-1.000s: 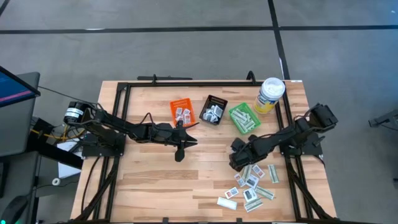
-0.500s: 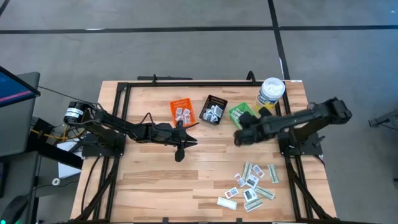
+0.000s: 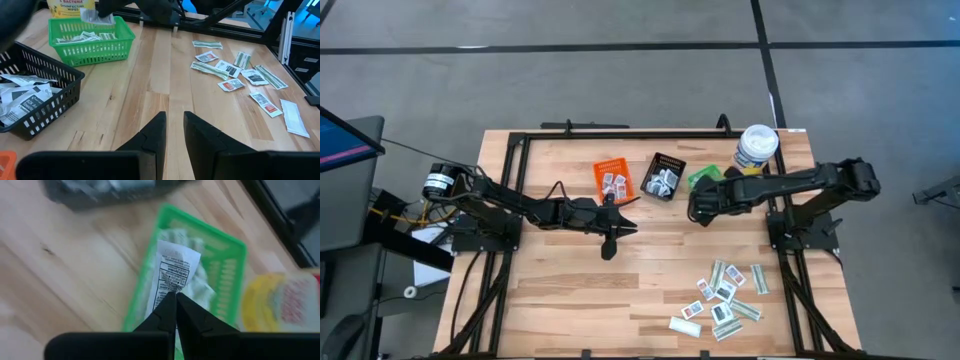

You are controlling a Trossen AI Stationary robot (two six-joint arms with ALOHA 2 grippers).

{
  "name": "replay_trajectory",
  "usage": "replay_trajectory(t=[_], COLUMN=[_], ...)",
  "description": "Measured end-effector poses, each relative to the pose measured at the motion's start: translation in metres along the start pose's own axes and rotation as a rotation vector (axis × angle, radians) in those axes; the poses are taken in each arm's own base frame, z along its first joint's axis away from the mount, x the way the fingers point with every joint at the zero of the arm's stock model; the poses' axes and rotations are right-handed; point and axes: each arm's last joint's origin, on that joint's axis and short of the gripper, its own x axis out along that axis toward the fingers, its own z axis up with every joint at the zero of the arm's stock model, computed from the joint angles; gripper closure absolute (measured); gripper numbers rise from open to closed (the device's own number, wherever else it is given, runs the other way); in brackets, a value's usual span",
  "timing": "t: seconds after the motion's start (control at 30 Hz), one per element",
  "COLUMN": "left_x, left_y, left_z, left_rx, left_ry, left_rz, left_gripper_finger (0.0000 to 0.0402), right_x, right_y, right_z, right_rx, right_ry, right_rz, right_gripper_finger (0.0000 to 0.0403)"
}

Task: Pick & Place First Aid Supplies
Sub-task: Put the orange ointment pack into the orange basket

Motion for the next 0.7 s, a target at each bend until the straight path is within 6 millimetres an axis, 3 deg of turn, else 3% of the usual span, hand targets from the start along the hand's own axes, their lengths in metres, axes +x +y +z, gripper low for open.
replay_trajectory(t=[0.2,0.43,0.7], left_x=[0.0,0.0,-0.001], left_y=[0.001,-0.001,-0.004], left_z=[0.0,0.004,0.007], left_rx=[0.0,0.026,0.03], left_ry=[0.0,-0.042,-0.08], left_rz=[0.002,-0.008,-0.02], left_gripper_finger=[0.0334,0.0334,0.0334], right_x=[-0.006,-0.008,0.049], right_y=[0.019,0.035,0.052], right_z=[0.02,0.069,0.102], right_rx=[-0.01,0.046,0.095], right_ry=[-0.204,-0.591,-0.77], right_rz=[0.15,0.334,0.32], right_gripper_finger=[0.0402,0.0402,0.0402])
